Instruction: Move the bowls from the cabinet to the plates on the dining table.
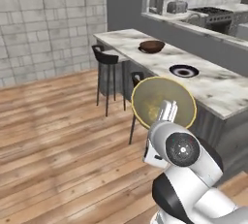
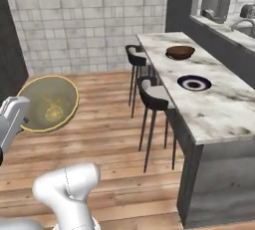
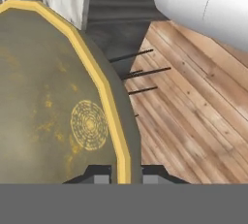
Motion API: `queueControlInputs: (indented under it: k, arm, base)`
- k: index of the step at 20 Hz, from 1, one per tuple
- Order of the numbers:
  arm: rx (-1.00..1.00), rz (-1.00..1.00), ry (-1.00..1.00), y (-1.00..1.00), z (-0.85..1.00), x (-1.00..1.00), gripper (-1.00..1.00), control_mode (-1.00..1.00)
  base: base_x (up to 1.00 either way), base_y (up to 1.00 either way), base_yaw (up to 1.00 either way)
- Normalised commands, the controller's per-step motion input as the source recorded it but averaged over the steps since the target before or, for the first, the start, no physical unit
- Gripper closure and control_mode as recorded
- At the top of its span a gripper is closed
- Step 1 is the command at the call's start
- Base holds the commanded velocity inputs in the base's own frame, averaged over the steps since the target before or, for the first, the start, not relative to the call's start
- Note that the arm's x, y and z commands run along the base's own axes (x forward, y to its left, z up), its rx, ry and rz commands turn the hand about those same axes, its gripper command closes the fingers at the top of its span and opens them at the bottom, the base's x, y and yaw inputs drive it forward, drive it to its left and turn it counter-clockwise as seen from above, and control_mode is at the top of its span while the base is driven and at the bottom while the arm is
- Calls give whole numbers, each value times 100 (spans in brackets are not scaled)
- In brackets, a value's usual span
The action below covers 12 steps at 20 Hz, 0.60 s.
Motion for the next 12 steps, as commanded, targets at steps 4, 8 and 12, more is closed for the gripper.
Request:
queueControlInputs:
  k: [4,8,12]
  arm:
    - [0,0,0,0,0,0,100,100]
    - [0,0,0,0,0,0,100,100]
    - [0,0,0,0,0,0,100,100]
  base:
    - [22,81,-45]
    - [24,49,-47]
    - [31,33,-51]
